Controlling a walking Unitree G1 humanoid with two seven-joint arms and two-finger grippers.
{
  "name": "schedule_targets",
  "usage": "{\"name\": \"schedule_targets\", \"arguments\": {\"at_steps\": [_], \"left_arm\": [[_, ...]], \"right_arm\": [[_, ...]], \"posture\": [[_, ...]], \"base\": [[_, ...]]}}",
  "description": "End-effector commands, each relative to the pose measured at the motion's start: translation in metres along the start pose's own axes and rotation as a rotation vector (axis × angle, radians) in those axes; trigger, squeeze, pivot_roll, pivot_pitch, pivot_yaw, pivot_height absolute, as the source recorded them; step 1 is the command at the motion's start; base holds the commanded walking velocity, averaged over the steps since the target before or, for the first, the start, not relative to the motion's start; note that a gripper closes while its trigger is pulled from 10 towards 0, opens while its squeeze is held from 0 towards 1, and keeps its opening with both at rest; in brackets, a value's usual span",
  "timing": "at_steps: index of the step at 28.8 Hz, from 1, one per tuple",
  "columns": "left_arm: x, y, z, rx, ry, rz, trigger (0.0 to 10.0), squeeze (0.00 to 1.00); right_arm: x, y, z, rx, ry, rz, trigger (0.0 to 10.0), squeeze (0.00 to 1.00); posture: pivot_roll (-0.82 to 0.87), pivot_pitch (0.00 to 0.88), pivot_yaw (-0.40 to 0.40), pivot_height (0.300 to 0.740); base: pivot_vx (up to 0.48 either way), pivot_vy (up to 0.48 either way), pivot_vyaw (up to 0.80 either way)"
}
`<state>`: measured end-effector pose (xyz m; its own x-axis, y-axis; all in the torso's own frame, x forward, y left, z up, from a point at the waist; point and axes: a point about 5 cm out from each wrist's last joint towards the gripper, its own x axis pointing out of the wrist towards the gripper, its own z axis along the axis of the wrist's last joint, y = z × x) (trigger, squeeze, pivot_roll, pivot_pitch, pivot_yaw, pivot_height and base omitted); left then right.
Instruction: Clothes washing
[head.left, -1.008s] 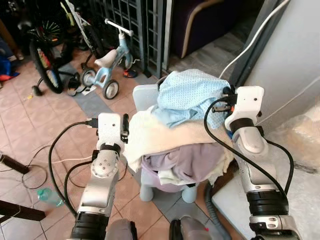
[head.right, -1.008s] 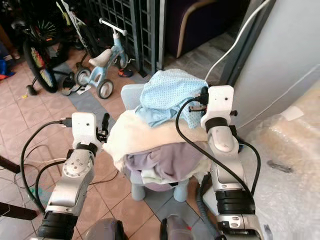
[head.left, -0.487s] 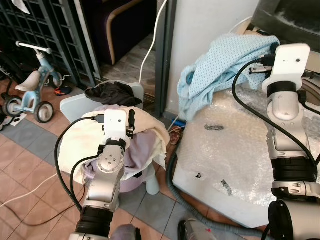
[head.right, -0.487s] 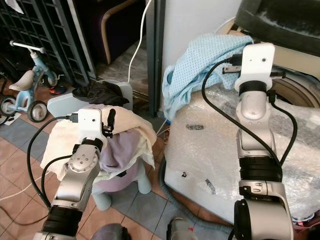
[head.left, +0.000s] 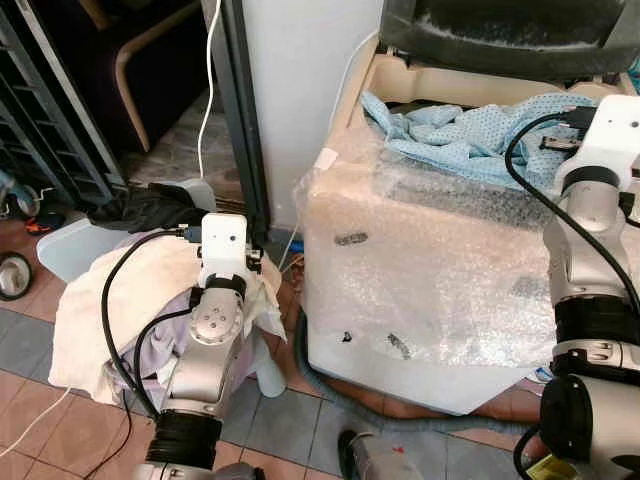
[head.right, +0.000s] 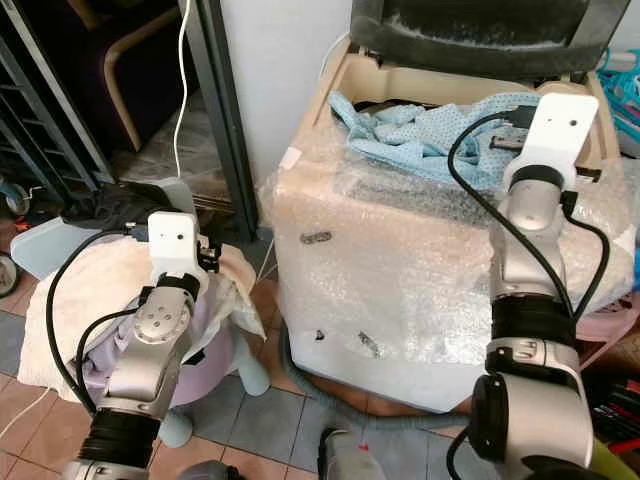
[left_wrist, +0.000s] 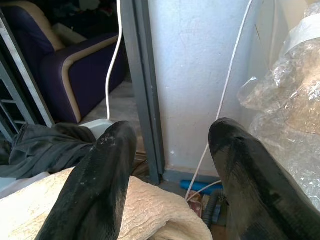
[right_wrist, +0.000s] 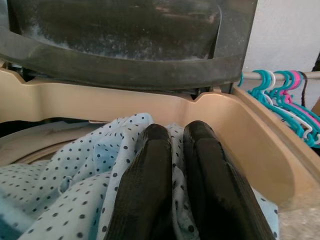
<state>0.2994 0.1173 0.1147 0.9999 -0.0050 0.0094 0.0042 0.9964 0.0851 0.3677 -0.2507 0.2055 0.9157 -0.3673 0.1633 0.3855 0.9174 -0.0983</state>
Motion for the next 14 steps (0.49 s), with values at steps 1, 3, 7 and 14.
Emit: {"name": "schedule_targets", "arguments": {"at_steps": [1,3,7,14], "left_arm": [[-0.001,0.003,-0.002,0.012,0.008,0.007,10.0,0.00],[-0.001,0.003,-0.002,0.013,0.008,0.009,10.0,0.00],[-0.001,0.005,-0.003,0.010,0.013,0.016,10.0,0.00],[-0.001,0.006,-0.004,-0.015,0.028,0.050,10.0,0.00]], "right_arm": [[0.002,0.003,0.004,0.040,-0.004,0.026,10.0,1.00],[0.002,0.004,0.006,0.059,-0.016,0.040,10.0,1.00],[-0.002,0.013,0.027,0.192,-0.136,0.141,10.0,1.00],[-0.018,0.047,0.058,0.380,-0.258,0.416,10.0,1.00]], "posture": [[-0.05,0.057,0.028,0.740],[-0.05,0.058,0.028,0.740],[-0.04,0.056,0.027,0.740],[-0.05,0.054,0.027,0.740]], "base": [[0.000,0.000,0.00],[0.000,0.000,0.00],[0.000,0.000,0.00],[0.000,0.000,0.00]]}}
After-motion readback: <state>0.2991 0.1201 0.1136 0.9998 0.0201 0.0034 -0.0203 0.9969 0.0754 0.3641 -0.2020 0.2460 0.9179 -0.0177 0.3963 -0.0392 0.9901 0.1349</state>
